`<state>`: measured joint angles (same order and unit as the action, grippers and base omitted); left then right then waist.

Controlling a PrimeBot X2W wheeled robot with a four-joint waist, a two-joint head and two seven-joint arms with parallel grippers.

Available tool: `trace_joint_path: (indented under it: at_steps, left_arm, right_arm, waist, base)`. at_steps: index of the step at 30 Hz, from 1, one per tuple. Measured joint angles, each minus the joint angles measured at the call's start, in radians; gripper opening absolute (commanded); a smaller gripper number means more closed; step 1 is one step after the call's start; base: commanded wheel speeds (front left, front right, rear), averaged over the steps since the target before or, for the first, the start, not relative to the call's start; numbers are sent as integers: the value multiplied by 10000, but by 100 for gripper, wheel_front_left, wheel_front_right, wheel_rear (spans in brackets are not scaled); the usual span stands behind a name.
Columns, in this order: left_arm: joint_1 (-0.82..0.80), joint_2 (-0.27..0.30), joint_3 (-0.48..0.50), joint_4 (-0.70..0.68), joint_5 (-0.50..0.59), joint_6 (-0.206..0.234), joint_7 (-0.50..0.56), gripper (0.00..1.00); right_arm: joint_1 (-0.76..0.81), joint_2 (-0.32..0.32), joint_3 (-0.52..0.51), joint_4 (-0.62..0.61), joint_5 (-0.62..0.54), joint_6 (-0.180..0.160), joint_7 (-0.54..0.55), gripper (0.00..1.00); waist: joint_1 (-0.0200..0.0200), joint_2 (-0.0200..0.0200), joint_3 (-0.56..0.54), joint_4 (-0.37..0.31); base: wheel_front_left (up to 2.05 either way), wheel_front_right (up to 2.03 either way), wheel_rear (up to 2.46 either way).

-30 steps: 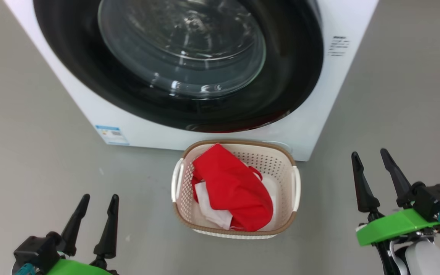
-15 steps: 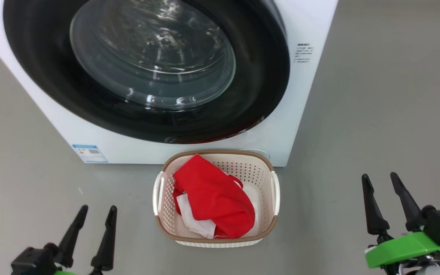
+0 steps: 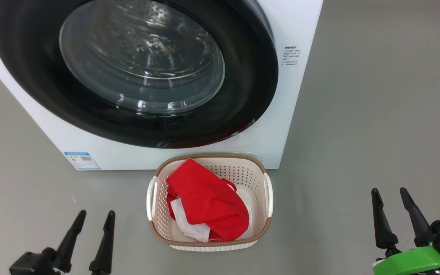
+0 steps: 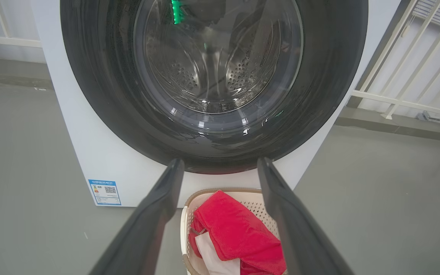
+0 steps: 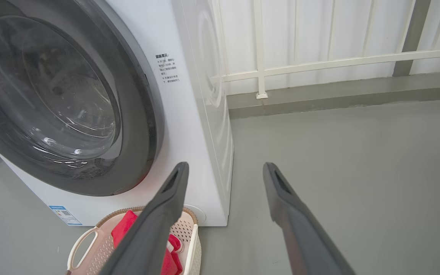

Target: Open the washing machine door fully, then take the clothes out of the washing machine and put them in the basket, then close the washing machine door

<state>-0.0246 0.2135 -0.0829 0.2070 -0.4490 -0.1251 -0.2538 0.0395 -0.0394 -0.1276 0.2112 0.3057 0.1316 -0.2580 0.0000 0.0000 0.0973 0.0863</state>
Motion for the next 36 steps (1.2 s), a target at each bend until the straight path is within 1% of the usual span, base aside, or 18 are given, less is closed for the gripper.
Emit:
trace_joint_path:
  at_steps: [21,22,30,36]
  left_arm:
    - [44,-10,27,-48,-2,0,0,100]
    - [66,-19,17,-92,-8,0,0,0]
    - [343,-585,-265,715,-36,15,94,0]
    - [374,-633,-238,736,-585,15,249,0]
  right_arm:
    - [48,8,12,-13,21,0,0,100]
    - [56,8,15,-15,21,0,0,0]
    - [252,282,94,895,35,2,46,0]
    - [251,293,94,897,648,2,221,0]
  waist:
    - [1,0,-205,154]
    - [0,0,-214,179]
    - [0,1,-225,195]
    - [5,0,-283,142]
  base:
    - [0,0,0]
    - [0,0,0]
    - [0,0,0]
    - [0,0,0]
